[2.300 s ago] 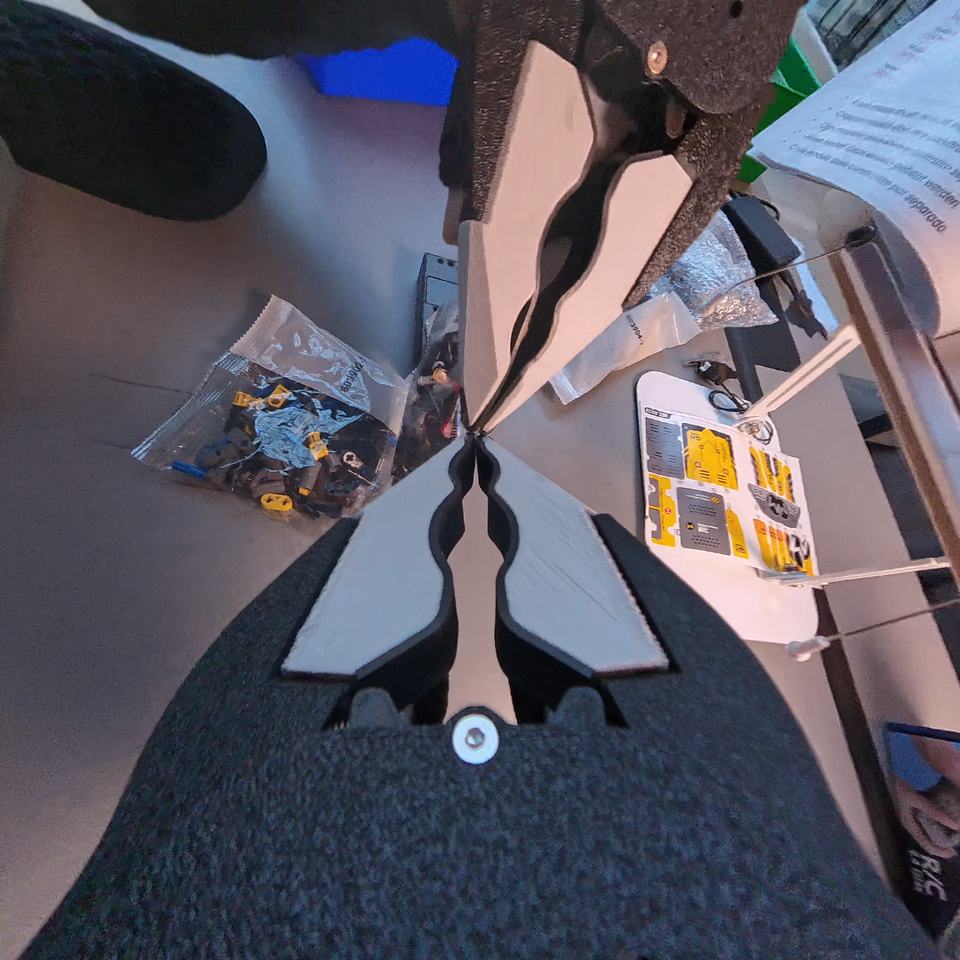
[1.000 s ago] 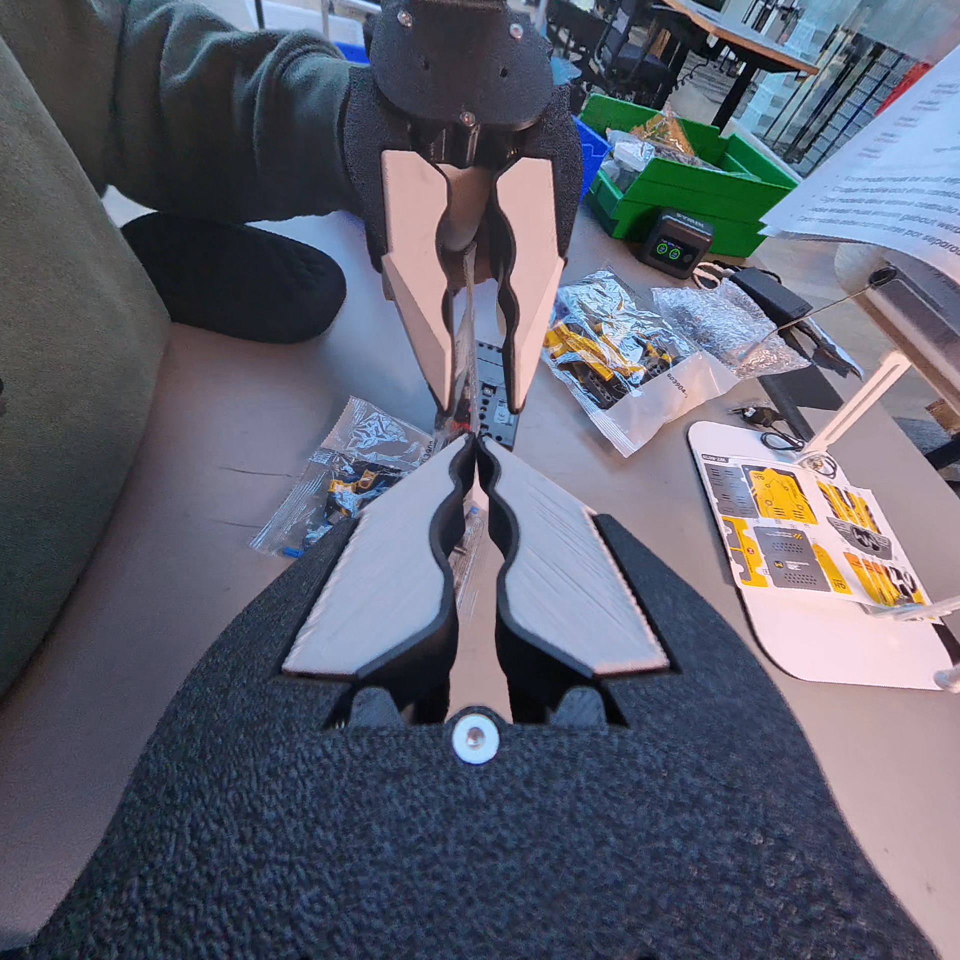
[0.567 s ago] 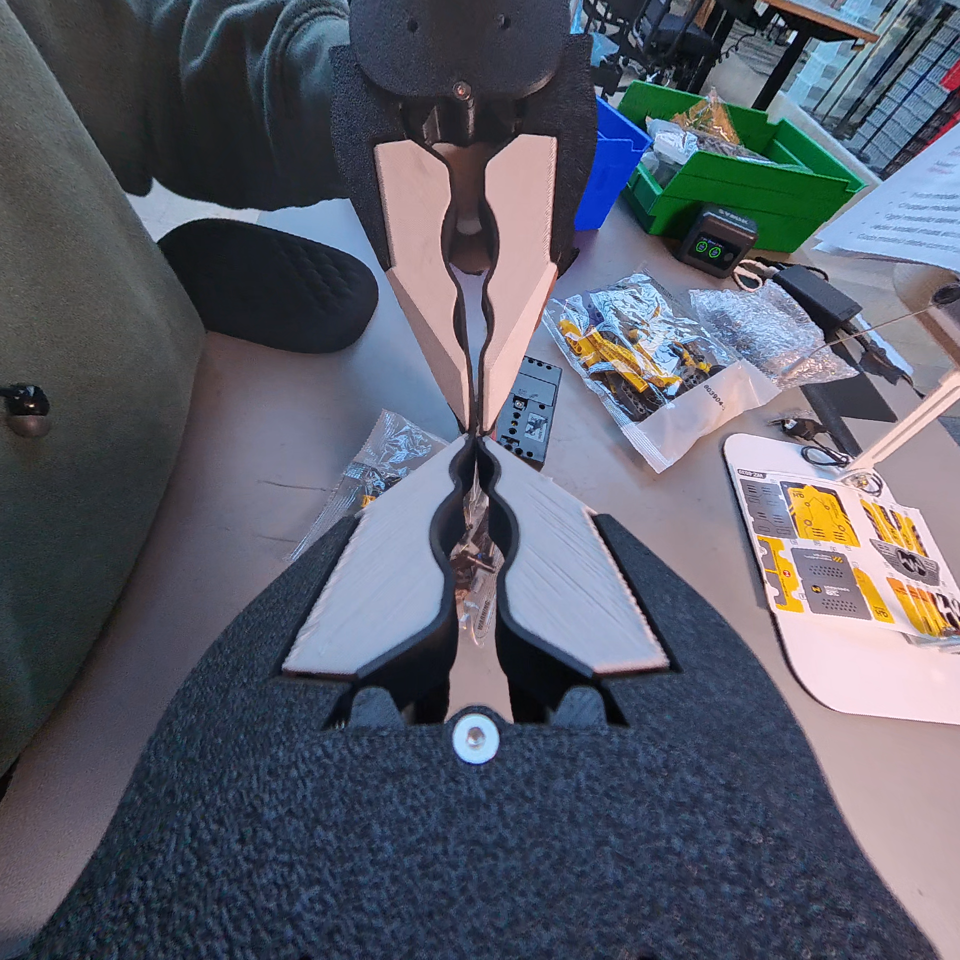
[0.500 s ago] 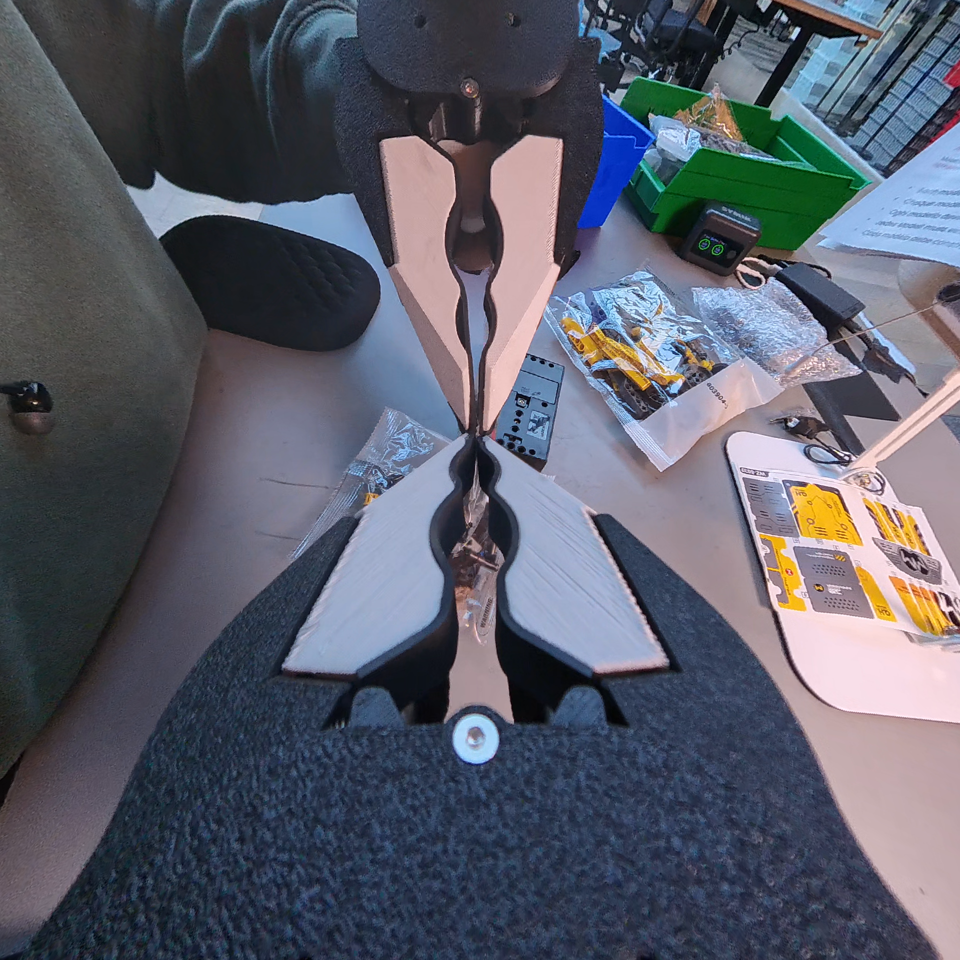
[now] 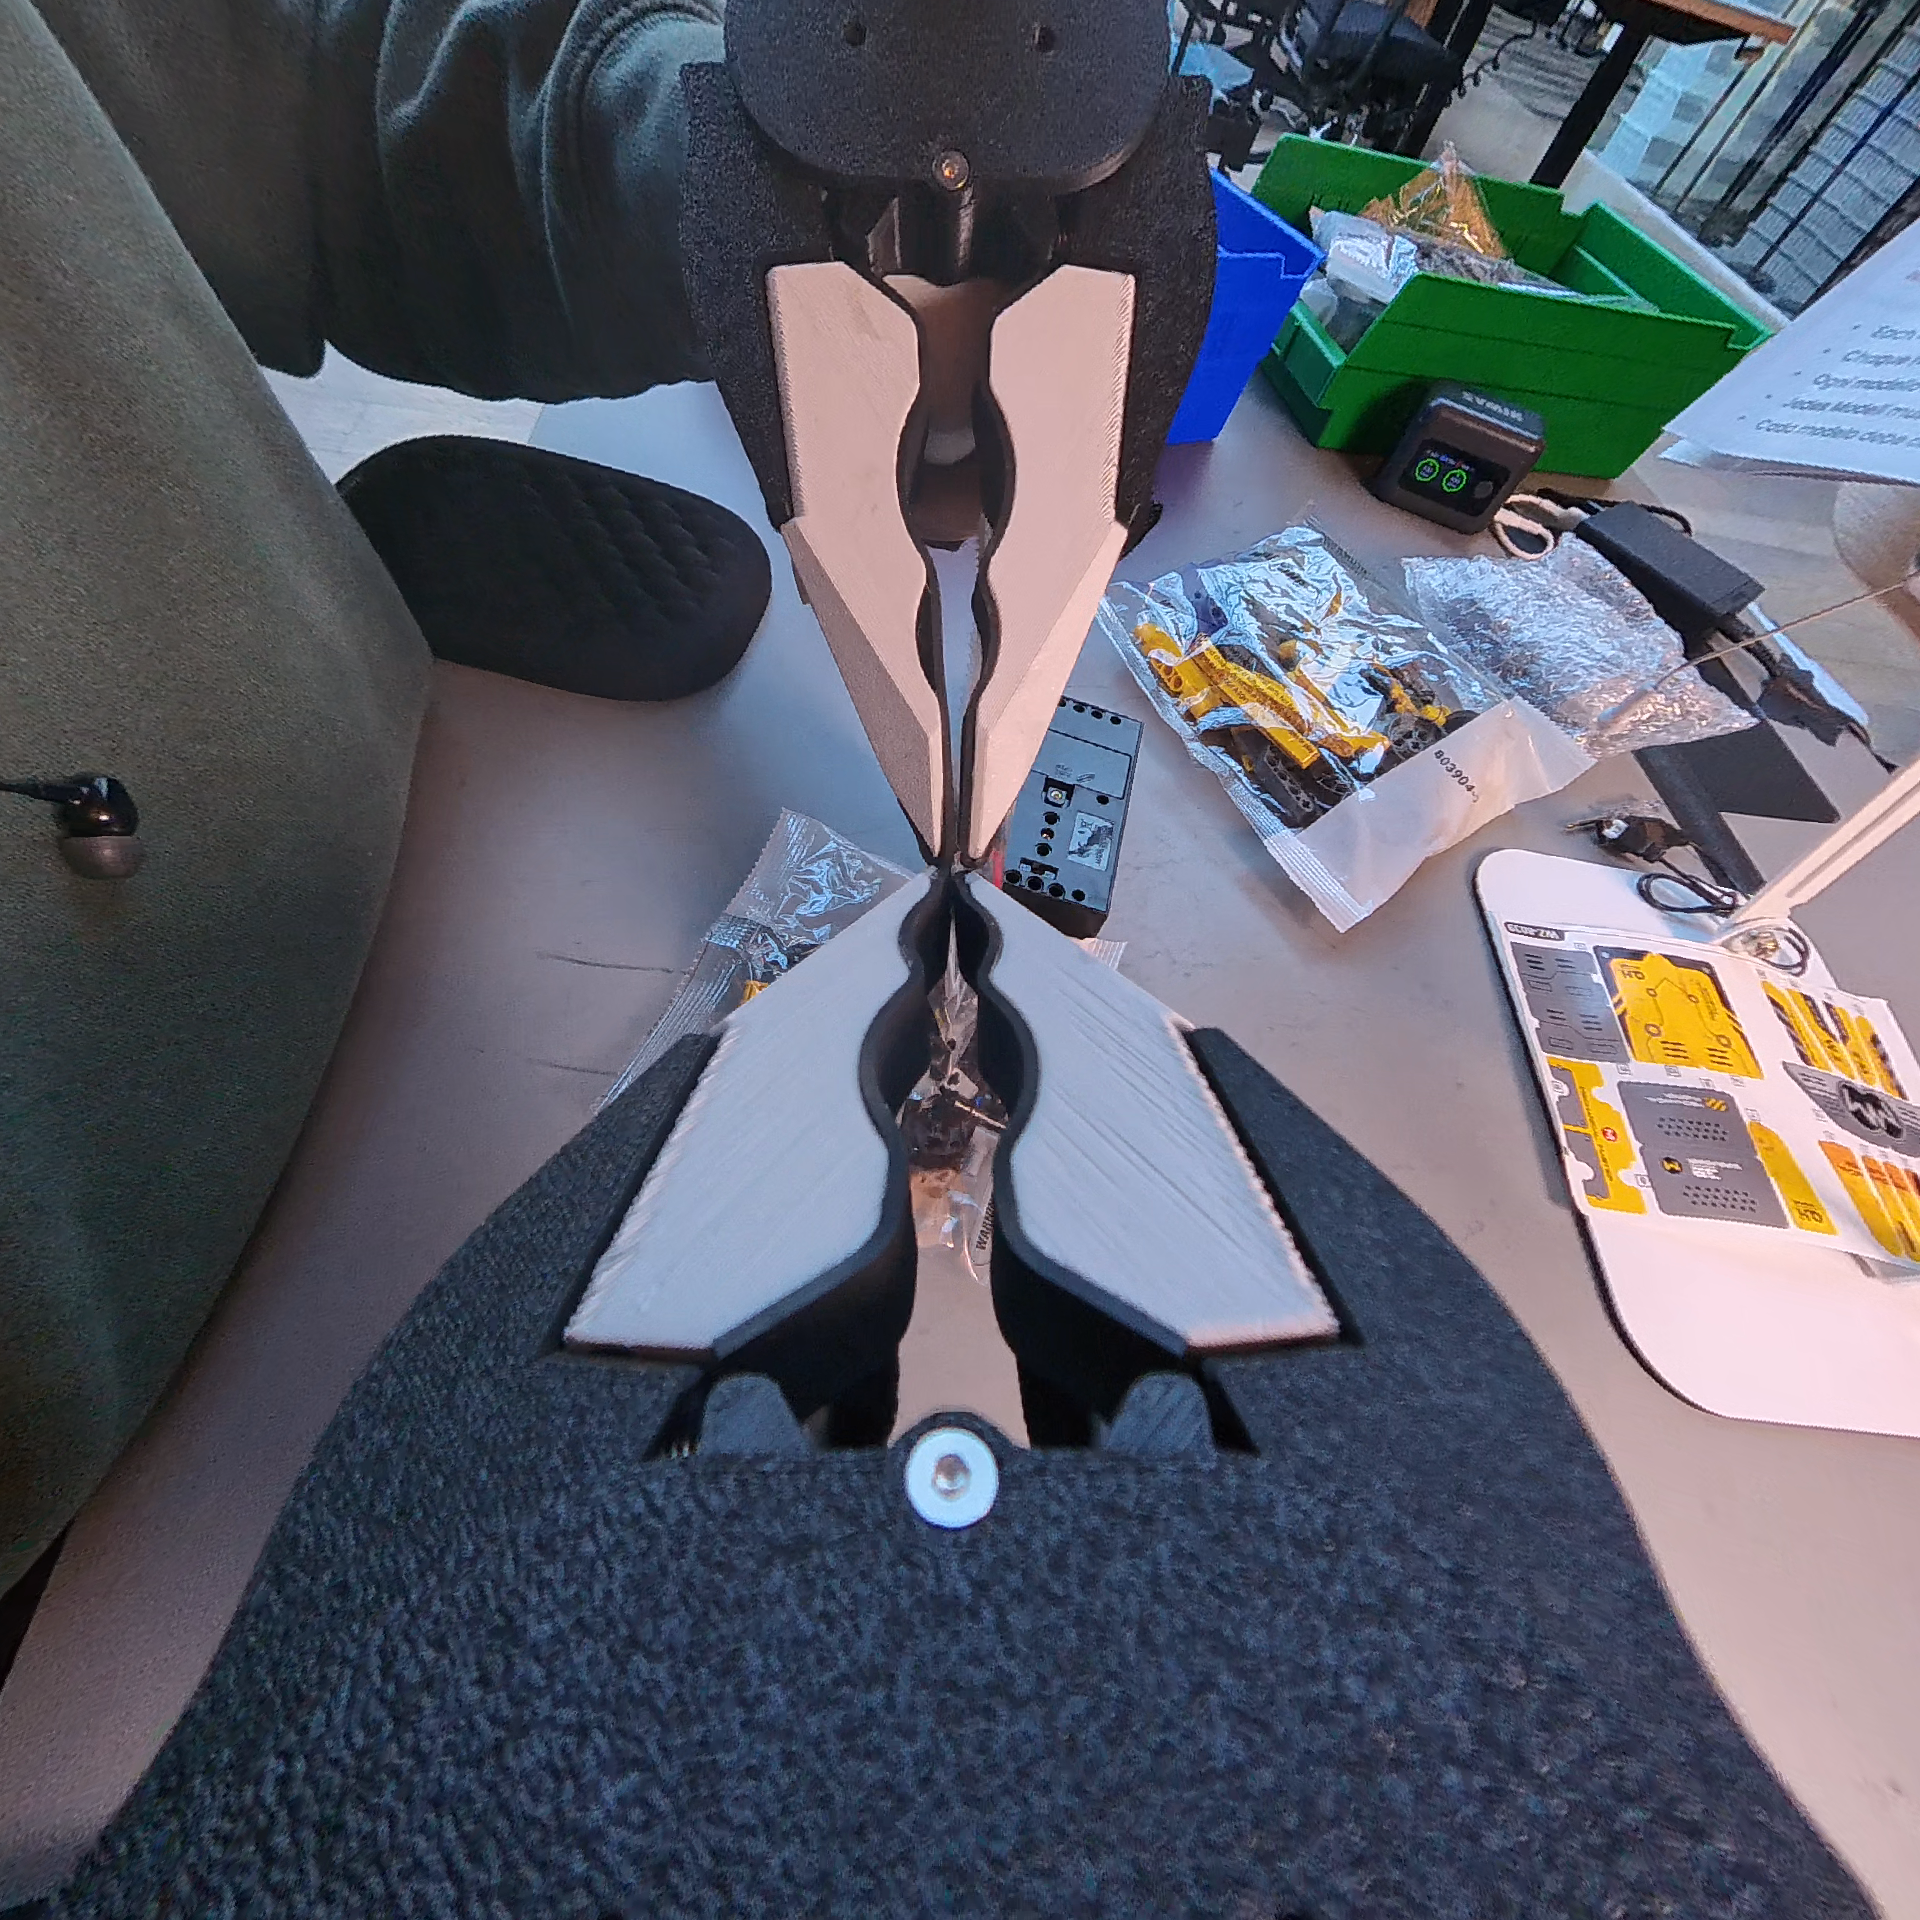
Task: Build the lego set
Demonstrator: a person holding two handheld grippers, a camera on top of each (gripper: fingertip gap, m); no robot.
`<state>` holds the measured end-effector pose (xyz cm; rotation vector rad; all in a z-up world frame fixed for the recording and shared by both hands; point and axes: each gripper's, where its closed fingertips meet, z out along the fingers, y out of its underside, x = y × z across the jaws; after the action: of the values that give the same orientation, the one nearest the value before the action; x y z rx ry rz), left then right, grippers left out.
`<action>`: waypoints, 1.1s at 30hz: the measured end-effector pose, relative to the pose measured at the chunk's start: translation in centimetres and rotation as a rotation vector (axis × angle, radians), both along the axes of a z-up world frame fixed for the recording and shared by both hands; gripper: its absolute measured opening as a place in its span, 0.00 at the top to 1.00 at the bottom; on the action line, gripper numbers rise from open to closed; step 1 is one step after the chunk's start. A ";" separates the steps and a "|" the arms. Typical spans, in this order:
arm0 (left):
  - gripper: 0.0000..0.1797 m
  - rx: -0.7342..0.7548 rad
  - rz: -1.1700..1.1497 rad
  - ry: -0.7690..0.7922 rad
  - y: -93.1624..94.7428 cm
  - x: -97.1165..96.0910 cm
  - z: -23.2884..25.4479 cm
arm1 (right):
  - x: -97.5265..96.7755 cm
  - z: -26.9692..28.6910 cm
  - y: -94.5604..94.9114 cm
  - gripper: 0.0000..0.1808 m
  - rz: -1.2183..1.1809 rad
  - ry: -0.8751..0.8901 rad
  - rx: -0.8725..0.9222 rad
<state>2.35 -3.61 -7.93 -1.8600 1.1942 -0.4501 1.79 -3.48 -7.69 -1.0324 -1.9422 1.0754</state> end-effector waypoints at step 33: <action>1.00 0.163 -0.087 0.138 -1.6 0.7 -0.4 | 0.8 -0.4 -1.6 1.00 0.033 -0.206 -0.339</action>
<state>3.04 -5.19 -8.37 -1.7267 1.3671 -0.2667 2.56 -5.05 -8.10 -1.3425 -1.9835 1.3980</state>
